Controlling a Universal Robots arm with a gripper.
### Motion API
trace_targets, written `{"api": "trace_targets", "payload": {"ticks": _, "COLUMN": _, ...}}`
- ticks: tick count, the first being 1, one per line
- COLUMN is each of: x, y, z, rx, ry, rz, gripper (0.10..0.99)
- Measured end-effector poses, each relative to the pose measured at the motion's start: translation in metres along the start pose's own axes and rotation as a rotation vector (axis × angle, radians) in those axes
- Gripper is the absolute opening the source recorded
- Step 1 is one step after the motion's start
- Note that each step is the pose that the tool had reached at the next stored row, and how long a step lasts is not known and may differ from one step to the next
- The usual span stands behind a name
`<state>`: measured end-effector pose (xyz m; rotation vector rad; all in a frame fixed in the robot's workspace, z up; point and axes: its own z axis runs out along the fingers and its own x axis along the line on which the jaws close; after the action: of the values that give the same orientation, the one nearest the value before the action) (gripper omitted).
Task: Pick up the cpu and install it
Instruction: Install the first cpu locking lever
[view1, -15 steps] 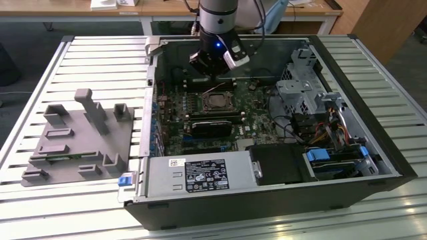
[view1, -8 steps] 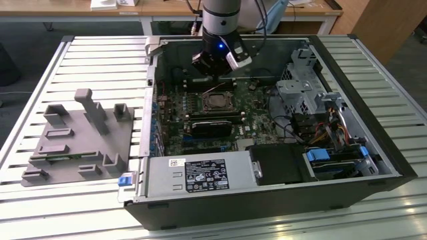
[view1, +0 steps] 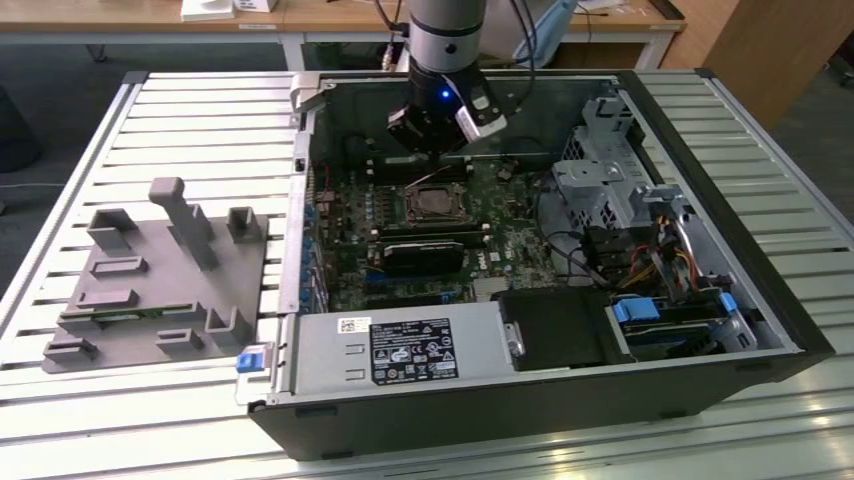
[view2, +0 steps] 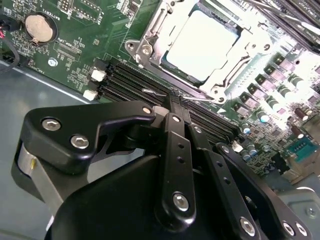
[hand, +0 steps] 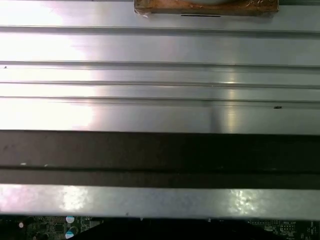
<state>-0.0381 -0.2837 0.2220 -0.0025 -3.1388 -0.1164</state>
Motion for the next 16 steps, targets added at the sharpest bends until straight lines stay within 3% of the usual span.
{"api": "trace_targets", "payload": {"ticks": 10, "x": -0.0097, "y": 0.0014, "z": 0.0060, "rx": 0.005, "ry": 0.0001, "rz": 0.000, "gripper": 0.106}}
{"api": "trace_targets", "payload": {"ticks": 16, "x": -0.0121, "y": 0.0008, "z": 0.0140, "rx": 0.006, "ry": 0.0009, "rz": 0.000, "gripper": 0.106}}
